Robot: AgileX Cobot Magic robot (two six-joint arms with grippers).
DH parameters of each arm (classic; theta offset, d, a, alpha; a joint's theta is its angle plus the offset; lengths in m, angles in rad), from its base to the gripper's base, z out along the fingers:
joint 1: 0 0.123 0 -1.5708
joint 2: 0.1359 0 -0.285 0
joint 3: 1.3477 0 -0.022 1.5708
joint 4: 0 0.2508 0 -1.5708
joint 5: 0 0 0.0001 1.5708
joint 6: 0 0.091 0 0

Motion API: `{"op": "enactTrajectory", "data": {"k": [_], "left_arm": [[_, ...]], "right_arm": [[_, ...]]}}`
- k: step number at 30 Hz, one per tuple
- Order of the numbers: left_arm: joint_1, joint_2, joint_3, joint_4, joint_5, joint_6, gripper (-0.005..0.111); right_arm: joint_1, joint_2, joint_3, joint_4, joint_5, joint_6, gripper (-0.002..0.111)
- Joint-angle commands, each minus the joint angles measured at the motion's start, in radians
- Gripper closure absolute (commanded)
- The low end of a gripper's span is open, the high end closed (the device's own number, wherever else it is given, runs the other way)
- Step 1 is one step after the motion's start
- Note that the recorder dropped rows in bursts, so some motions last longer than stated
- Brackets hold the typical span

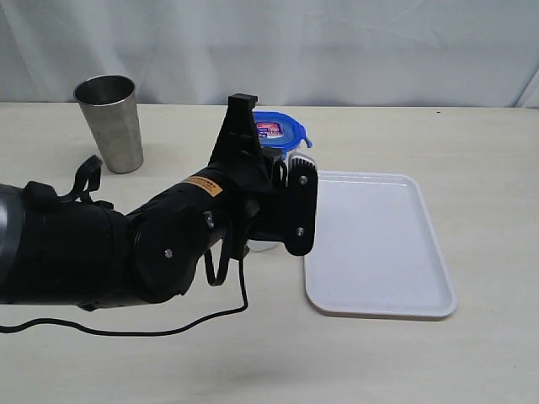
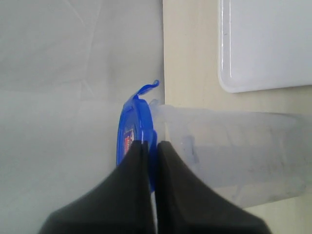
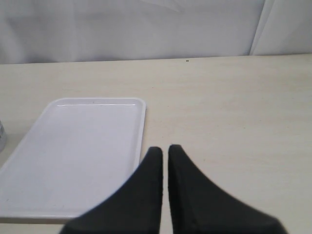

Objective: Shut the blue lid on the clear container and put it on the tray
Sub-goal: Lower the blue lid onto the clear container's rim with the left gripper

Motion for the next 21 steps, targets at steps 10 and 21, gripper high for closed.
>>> {"op": "enactTrajectory", "data": {"k": [10,21], "left_arm": [[-0.001,-0.010,0.004,-0.083,-0.007,0.087,0.107],[-0.001,-0.010,0.004,-0.085,-0.007,0.069,0.107]], "right_arm": [[0.002,-0.005,0.003,-0.003,0.001,0.000,0.104],[0.002,-0.005,0.003,-0.003,0.001,0.000,0.104]]}}
